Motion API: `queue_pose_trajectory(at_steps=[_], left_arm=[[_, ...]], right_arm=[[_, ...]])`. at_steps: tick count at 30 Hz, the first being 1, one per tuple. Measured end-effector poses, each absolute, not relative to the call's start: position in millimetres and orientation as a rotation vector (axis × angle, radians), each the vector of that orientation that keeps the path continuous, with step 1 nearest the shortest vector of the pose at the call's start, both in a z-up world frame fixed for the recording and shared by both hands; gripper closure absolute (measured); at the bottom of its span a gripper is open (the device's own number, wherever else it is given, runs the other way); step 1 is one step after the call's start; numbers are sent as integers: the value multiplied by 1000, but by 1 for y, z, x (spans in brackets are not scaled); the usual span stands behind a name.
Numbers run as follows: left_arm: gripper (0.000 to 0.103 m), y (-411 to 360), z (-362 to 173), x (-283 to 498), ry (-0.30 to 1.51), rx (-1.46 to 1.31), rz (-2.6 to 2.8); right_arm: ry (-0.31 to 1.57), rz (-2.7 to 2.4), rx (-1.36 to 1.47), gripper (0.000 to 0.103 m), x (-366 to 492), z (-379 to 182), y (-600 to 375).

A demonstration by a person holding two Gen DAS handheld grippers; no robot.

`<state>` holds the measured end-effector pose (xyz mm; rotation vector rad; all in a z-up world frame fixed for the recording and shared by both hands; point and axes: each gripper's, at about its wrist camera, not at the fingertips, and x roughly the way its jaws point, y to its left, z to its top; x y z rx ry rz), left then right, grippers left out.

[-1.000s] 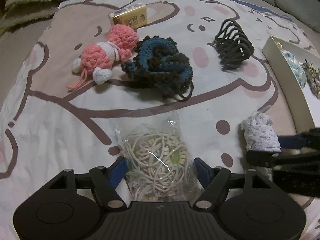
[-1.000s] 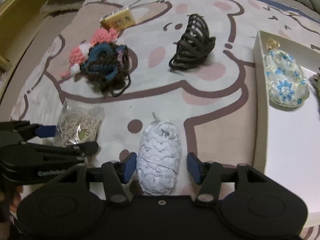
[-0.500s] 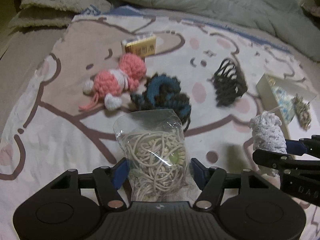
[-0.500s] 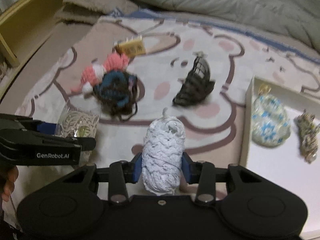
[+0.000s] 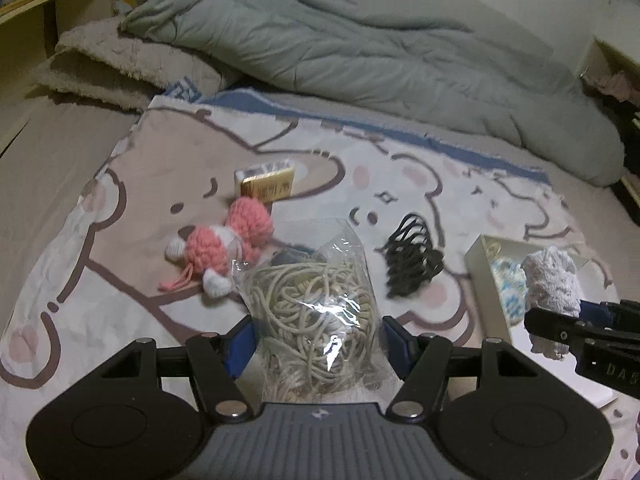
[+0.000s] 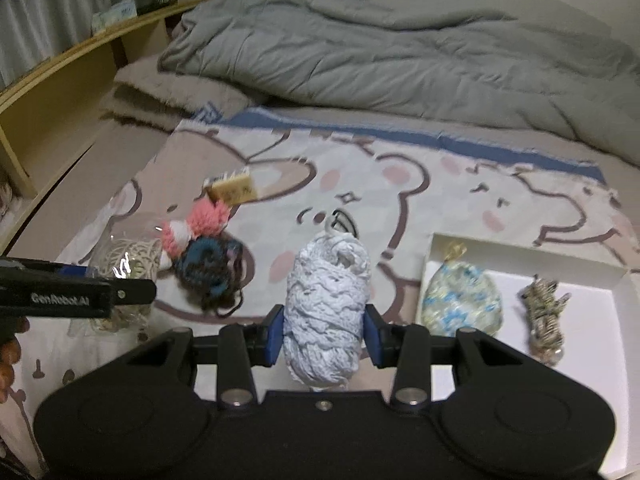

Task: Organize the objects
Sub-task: 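Lift and carry the knitted roll and rubber-band bag toward the white tray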

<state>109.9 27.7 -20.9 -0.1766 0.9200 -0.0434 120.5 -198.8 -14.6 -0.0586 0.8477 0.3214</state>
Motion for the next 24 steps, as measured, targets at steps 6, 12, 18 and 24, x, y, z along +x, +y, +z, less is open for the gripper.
queue_pose_trajectory(at_steps=[6, 12, 18, 24], left_arm=[[37, 19, -13, 114, 891, -179, -56], [37, -5, -11, 125, 886, -167, -90], [37, -42, -9, 138, 879, -142, -146], [37, -88, -11, 151, 885, -140, -214]], right_arm=[[802, 290, -55, 61, 117, -5, -216], [776, 252, -72, 61, 116, -2, -238], [769, 191, -64, 61, 118, -4, -274], [765, 121, -42, 61, 121, -7, -314]])
